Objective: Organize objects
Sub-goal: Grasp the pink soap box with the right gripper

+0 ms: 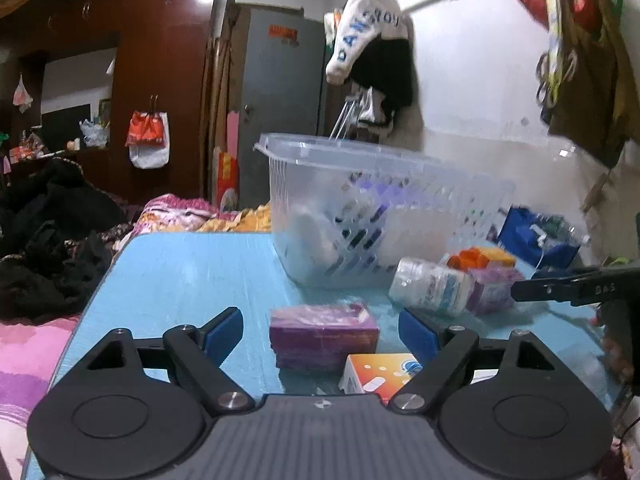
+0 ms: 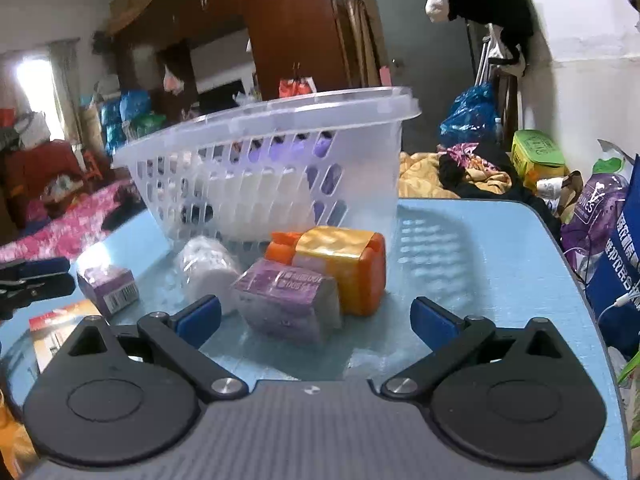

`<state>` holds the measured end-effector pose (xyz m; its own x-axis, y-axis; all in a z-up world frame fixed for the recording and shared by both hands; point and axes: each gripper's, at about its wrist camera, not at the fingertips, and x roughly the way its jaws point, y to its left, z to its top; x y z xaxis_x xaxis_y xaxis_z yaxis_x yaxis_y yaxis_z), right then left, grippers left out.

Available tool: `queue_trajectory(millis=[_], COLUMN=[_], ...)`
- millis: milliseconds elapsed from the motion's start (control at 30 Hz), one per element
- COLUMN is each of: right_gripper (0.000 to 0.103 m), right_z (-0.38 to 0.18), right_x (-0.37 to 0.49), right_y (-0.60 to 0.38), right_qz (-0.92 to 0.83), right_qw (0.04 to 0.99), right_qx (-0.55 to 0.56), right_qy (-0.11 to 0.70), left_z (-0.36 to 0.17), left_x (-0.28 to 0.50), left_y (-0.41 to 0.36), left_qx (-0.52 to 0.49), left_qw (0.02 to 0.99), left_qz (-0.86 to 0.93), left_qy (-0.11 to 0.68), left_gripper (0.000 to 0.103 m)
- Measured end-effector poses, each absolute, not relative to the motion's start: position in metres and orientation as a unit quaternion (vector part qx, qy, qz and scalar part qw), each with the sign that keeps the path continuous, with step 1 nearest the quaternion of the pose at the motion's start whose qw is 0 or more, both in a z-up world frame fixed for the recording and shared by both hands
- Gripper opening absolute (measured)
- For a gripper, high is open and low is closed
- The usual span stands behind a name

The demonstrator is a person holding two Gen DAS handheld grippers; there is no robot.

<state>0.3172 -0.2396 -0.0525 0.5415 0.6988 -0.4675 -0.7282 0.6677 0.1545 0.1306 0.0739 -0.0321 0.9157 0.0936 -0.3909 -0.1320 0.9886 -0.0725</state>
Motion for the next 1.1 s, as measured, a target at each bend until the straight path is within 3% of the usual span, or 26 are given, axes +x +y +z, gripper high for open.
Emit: queue_trajectory(millis=[433, 967, 1033, 1100], right_gripper=[0.103, 0.086, 0.084, 0.082], right_z=[-0.052, -0.052, -0.052, -0.051], right_x=[0.314, 0.319, 0.32, 0.319], right_y=[-0.204, -0.212, -0.215, -0.218], right_qz=[0.372, 0.345, 0.348, 0.352], right_qw=[0.882, 0.888, 0.887, 0.887], right_qx=[-0.062, -0.042, -0.033, -0.025], right_qy=[0.282, 0.3, 0.3, 0.3], left_z=[-0.031, -0.031, -0.031, -0.032], left_x=[0.147, 0.159, 0.158, 0.158], left_y=[0.066, 0.052, 0.052, 0.052], left_qx=[-0.044, -0.009, -0.008, -0.008], left_qw=[0.969, 0.961, 0.961, 0.962], left_qz=[0.068, 0.087, 0.083, 0.083], left_qy=[0.233, 0.264, 0.263, 0.261], left_gripper=[0.088, 0.088, 0.084, 0.07])
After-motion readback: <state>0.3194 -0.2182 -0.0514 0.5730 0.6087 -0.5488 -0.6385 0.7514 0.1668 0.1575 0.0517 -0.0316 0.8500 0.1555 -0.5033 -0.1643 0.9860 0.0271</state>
